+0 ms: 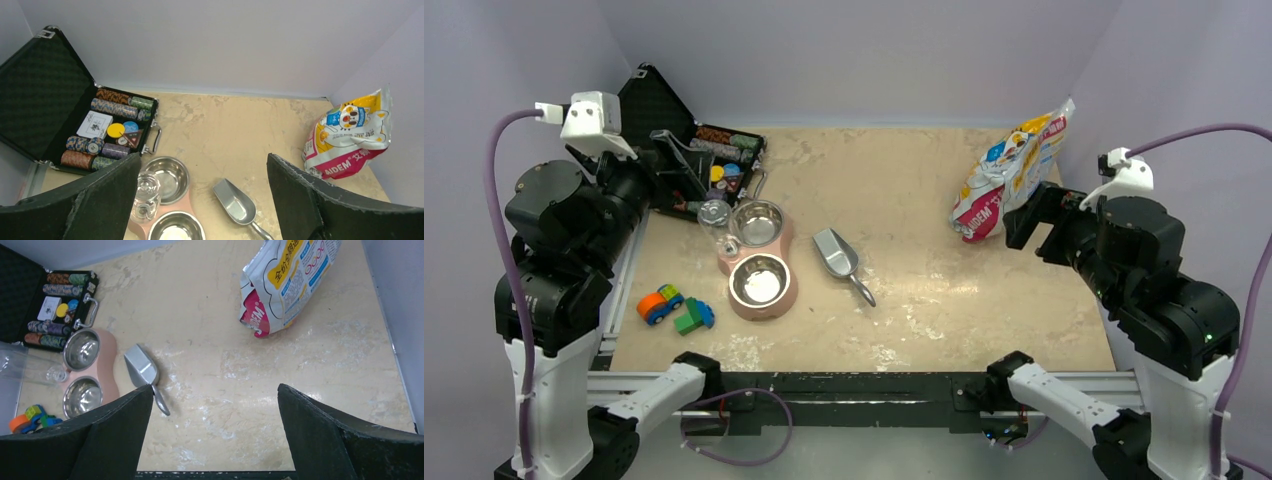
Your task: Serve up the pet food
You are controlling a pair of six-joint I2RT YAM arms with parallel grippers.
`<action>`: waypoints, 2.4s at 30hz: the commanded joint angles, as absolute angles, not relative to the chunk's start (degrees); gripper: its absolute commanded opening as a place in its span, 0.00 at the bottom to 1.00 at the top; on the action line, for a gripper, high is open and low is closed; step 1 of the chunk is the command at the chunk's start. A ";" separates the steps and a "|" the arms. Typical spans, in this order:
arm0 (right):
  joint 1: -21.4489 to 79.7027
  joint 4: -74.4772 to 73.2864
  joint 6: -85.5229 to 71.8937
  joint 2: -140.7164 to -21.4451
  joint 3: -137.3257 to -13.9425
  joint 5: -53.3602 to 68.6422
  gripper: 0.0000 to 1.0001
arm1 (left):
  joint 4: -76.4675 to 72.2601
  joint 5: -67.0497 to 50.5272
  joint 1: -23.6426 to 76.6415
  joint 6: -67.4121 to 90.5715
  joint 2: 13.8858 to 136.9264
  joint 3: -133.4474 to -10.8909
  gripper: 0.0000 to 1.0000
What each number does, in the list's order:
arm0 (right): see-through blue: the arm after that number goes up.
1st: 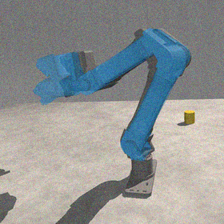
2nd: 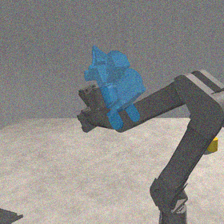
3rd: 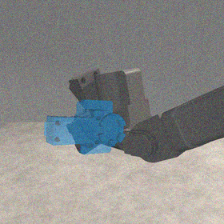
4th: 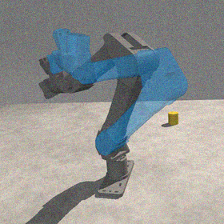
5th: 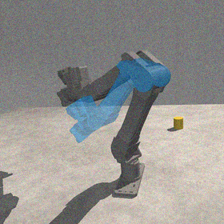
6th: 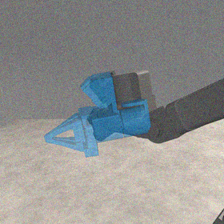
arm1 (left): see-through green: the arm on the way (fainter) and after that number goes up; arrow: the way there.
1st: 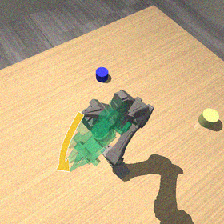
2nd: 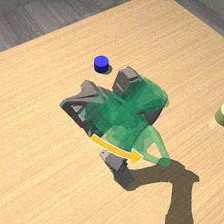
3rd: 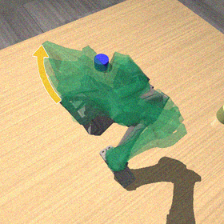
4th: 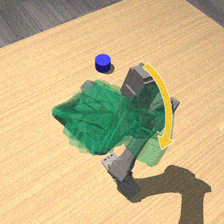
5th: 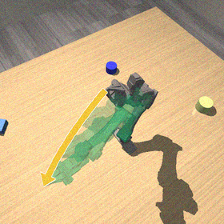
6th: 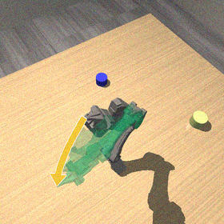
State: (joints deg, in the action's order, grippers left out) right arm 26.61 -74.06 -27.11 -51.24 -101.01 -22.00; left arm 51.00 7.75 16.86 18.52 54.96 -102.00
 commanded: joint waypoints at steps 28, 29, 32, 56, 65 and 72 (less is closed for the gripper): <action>-5.26 -61.19 -42.38 -101.53 -127.00 -21.59 0.81 | 58.75 -9.01 17.98 13.24 57.81 -103.70 0.98; -5.43 -61.14 -41.72 -103.15 -127.88 -22.17 0.79 | 58.80 -8.34 18.51 12.51 56.80 -103.11 0.98; -5.62 -59.96 -39.38 -106.63 -128.33 -22.45 0.69 | 59.04 -5.88 19.70 10.94 54.47 -101.12 0.98; 25.52 -61.80 -27.77 -78.70 -94.45 -10.92 0.00 | 46.19 -31.28 21.25 38.20 67.66 -101.68 0.79; 32.12 -53.11 -27.88 -65.97 -80.02 1.87 0.00 | 44.69 -31.81 28.60 50.07 72.03 -96.30 0.70; 32.28 -51.09 -25.54 -68.52 -84.78 7.30 0.00 | 43.89 -28.32 32.98 55.92 77.65 -99.37 0.66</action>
State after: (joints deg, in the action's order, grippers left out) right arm 32.23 -56.99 -27.09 -67.61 -79.72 0.86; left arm 46.15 -29.50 31.05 49.98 74.59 -96.44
